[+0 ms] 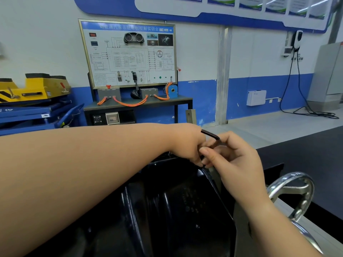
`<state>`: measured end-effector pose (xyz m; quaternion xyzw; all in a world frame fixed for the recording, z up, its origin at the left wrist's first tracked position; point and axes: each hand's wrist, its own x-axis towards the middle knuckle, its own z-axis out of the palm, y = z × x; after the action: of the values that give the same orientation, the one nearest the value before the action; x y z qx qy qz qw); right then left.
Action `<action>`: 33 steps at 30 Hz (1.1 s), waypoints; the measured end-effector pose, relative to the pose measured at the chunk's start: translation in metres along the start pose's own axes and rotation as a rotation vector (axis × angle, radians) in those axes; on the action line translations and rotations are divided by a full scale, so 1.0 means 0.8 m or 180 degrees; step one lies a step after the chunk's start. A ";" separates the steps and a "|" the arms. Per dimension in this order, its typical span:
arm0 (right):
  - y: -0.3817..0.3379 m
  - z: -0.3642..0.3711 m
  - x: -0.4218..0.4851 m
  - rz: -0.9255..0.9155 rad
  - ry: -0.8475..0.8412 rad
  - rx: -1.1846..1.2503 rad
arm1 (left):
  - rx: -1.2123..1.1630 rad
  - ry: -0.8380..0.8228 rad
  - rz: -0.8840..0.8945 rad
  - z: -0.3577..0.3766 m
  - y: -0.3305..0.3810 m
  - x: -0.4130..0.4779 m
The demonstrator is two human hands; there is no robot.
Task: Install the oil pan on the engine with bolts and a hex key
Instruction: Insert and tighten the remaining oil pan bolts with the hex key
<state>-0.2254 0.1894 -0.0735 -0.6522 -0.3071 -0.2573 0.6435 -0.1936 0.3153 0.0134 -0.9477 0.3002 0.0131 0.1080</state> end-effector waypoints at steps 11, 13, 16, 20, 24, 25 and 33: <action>-0.001 0.003 0.003 -0.0019 0.0350 -0.0056 | -0.0019 -0.0071 -0.0035 0.002 -0.003 0.005; -0.002 0.002 0.003 -0.0005 0.0203 -0.0070 | -0.0033 -0.0036 -0.0014 0.002 -0.003 0.003; -0.006 -0.003 -0.002 -0.0167 -0.0170 -0.0127 | -0.0201 0.0156 0.0014 0.002 -0.002 0.001; -0.006 -0.008 0.000 -0.0261 -0.0157 -0.0194 | -0.0327 0.0052 -0.0042 0.002 -0.003 0.001; -0.003 -0.007 0.005 -0.0033 0.0109 -0.0129 | -0.0213 0.0024 -0.0046 0.002 -0.006 0.004; -0.003 -0.007 0.006 -0.0008 0.0099 -0.0127 | -0.0188 0.0035 -0.0010 0.002 -0.006 0.004; -0.006 -0.011 0.003 -0.0168 -0.0343 -0.0080 | -0.0306 0.0167 0.0004 0.005 -0.009 0.005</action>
<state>-0.2264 0.1804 -0.0681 -0.6649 -0.3551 -0.2425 0.6107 -0.1860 0.3196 0.0107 -0.9516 0.3025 0.0027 0.0544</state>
